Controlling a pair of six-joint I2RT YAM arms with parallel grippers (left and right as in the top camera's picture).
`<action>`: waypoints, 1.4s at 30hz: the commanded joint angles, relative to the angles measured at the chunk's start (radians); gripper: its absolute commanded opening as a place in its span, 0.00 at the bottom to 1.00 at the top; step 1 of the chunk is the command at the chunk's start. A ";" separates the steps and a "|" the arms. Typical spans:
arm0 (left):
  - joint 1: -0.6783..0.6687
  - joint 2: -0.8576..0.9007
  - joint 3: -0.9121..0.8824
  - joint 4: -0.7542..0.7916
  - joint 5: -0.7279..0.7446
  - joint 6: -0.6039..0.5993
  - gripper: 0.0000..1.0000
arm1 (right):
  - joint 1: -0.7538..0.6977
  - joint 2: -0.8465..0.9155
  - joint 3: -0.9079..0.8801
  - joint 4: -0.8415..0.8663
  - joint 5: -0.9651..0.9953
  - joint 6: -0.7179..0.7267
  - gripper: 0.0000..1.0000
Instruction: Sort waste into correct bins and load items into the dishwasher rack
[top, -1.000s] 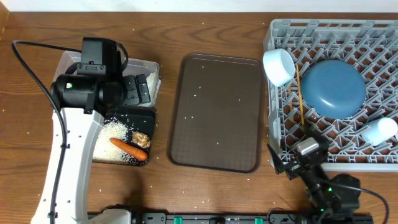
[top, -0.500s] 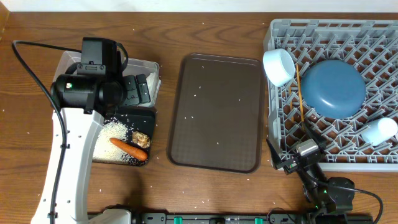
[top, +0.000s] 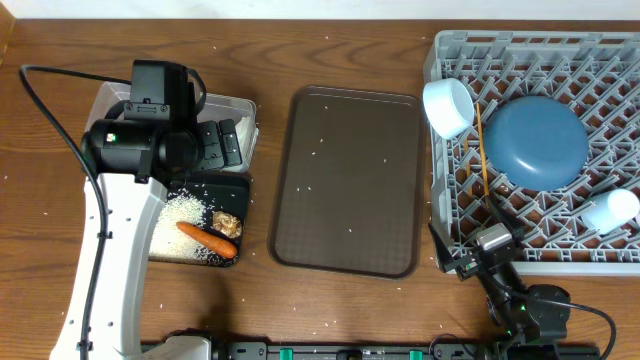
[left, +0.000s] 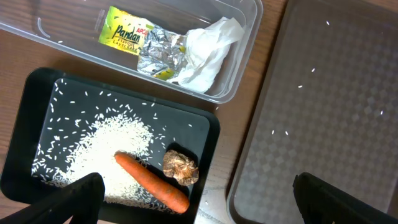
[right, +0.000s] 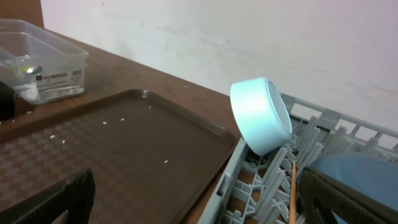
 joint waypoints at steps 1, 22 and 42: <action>-0.013 -0.047 0.004 -0.006 -0.012 -0.013 0.98 | 0.005 -0.007 -0.005 0.002 0.003 0.018 0.99; -0.074 -0.963 -0.761 0.586 -0.108 0.021 0.98 | 0.005 -0.007 -0.005 0.002 0.003 0.018 0.99; -0.074 -1.395 -1.403 1.043 -0.105 0.017 0.98 | 0.005 -0.007 -0.005 0.001 0.003 0.018 0.99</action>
